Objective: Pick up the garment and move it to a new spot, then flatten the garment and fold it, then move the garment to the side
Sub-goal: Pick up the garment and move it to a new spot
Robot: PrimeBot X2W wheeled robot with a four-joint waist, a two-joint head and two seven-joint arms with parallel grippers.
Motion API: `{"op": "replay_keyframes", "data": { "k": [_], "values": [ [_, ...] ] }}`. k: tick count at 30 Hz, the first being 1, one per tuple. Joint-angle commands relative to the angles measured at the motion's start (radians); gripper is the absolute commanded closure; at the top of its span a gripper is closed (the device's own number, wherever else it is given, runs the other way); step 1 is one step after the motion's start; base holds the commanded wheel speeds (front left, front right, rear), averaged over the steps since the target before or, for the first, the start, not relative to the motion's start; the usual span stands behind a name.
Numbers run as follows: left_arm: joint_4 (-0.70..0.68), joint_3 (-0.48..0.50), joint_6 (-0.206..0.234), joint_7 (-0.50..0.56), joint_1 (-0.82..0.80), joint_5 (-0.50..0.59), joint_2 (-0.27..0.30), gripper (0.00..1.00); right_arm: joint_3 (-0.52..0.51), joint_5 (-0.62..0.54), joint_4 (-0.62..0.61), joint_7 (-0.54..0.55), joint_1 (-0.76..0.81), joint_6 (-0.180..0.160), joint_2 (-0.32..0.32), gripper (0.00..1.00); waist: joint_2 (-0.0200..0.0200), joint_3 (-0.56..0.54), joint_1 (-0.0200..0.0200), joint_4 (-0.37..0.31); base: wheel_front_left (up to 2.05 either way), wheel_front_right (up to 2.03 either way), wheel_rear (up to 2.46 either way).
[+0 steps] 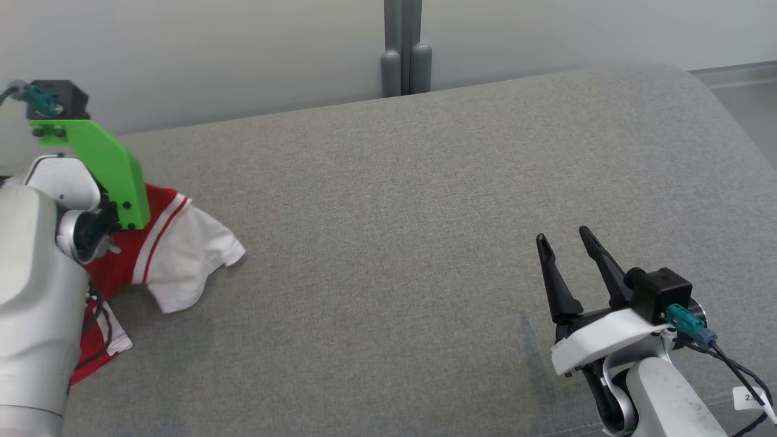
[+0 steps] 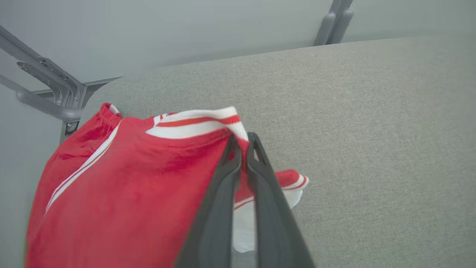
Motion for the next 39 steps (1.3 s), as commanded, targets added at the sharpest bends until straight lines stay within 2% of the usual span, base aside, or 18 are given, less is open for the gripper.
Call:
{"op": "replay_keyframes", "data": {
  "k": [1,8,11,19,26,30,33,39],
  "values": [
    [-0.025,-0.011,-0.002,0.005,0.024,-0.019,-0.006,1.0,0.006,0.005,0.0,-0.003,0.012,0.0,0.0,0.0,-0.0001,-0.017,0.0001,-0.011,0.0,0.0,0.0],
    [-0.238,-0.079,-0.002,0.057,0.085,-0.098,-0.015,1.0,0.034,0.015,0.013,-0.003,-0.001,0.0,-0.001,0.0,-0.0001,-0.04,0.0001,-0.078,0.0,0.0,0.0],
    [-0.283,-0.096,-0.002,0.067,0.098,-0.101,-0.029,1.0,0.037,0.018,0.017,-0.003,-0.008,0.0,-0.002,0.0,-0.0001,-0.036,0.0001,-0.114,0.0,0.0,0.0],
    [-0.347,-0.145,0.024,0.048,0.083,-0.093,-0.119,1.0,0.037,0.02,0.016,-0.003,-0.023,0.0,-0.004,0.0,-0.0001,-0.015,0.0001,-0.214,0.0,0.0,0.0],
    [-0.341,-0.175,0.041,0.024,0.054,-0.077,-0.178,1.0,0.043,0.022,0.009,-0.003,-0.034,0.0,0.006,0.0,-0.0001,0.012,0.0001,-0.303,0.0,0.0,0.0],
    [-0.309,-0.183,0.05,-0.03,0.027,-0.058,-0.207,1.0,0.048,0.024,0.007,-0.003,-0.038,0.0,0.013,0.0,-0.0001,0.032,0.0001,-0.363,0.0,0.0,0.0],
    [-0.269,-0.194,0.049,-0.065,0.021,-0.064,-0.246,1.0,0.047,0.026,0.003,-0.003,-0.041,0.0,0.018,0.0,-0.0001,0.052,0.0001,-0.397,0.0,0.0,0.0],
    [-0.17,-0.219,0.054,-0.128,-0.029,-0.038,-0.282,1.0,0.053,0.027,-0.002,-0.003,-0.055,0.0,0.025,0.0,-0.0001,0.08,0.0001,-0.452,0.0,0.0,0.0]
  ]
}}
